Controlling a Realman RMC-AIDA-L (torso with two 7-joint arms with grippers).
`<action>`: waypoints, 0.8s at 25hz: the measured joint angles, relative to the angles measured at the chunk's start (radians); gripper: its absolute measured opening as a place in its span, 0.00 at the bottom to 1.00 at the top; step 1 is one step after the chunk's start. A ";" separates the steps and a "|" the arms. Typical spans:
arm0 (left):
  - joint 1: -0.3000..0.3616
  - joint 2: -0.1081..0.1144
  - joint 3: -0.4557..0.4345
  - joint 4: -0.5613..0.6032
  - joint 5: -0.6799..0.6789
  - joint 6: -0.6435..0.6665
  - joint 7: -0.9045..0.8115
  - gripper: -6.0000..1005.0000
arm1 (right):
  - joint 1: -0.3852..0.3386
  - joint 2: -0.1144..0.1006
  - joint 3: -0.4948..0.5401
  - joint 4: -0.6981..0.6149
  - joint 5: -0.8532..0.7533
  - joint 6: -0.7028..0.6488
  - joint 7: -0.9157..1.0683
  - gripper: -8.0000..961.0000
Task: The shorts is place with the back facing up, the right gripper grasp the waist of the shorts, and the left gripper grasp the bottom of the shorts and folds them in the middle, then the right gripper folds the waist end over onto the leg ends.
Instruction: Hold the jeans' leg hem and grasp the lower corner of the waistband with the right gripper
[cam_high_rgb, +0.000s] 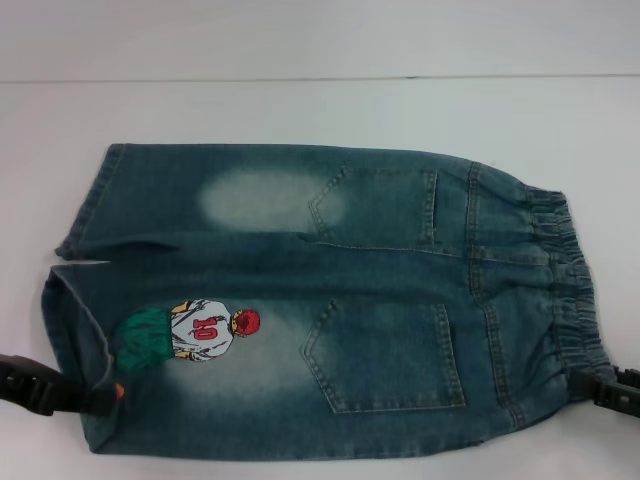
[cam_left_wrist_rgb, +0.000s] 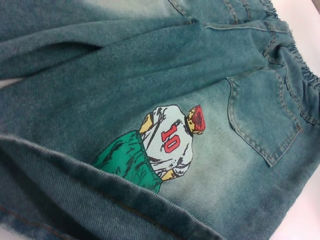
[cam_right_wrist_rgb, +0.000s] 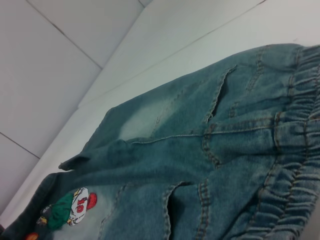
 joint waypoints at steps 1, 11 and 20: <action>0.000 0.000 0.000 0.000 0.000 0.000 0.000 0.01 | -0.001 0.000 0.000 0.001 0.000 -0.001 0.000 0.98; 0.001 -0.002 -0.001 0.000 0.000 -0.002 0.002 0.01 | 0.009 0.000 -0.004 0.002 0.001 -0.010 -0.008 0.98; 0.000 -0.005 -0.002 -0.001 -0.001 -0.005 0.002 0.01 | 0.005 -0.007 0.001 0.002 0.001 -0.011 -0.001 0.85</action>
